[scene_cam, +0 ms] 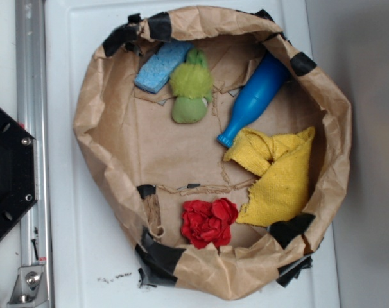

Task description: Grab the blue bottle.

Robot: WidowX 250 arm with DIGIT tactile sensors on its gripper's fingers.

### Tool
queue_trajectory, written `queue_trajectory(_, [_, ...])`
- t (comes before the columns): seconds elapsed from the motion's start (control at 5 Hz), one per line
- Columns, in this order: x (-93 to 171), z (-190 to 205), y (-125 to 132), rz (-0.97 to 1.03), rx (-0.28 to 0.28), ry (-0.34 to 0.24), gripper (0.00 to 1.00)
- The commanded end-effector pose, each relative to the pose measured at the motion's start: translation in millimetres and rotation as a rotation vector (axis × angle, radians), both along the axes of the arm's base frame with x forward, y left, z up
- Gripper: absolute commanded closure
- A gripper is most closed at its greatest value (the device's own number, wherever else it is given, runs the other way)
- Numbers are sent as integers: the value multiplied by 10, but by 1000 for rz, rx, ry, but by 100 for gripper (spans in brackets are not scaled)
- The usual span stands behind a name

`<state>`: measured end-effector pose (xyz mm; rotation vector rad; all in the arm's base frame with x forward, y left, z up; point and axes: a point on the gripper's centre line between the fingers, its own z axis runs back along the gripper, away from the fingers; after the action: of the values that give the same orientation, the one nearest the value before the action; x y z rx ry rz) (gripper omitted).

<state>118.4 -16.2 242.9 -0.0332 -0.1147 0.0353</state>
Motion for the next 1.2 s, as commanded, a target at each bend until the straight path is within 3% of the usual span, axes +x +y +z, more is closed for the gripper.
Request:
queue_trajectory(0.0, [0, 0, 0, 0, 0, 0, 0])
queue_trajectory(0.2, [474, -500, 249, 251, 29, -116, 0])
queue_trajectory(0.4, [900, -712, 479, 500, 50, -139, 0])
queue_trajectory(0.6, [1237, -860, 675, 753, -9, -212, 0])
queue_trajectory(0.8, [1549, -1113, 769, 910, -55, -237, 0])
queue_trajectory(1.0, [1699, -1304, 800, 941, -48, -268, 0])
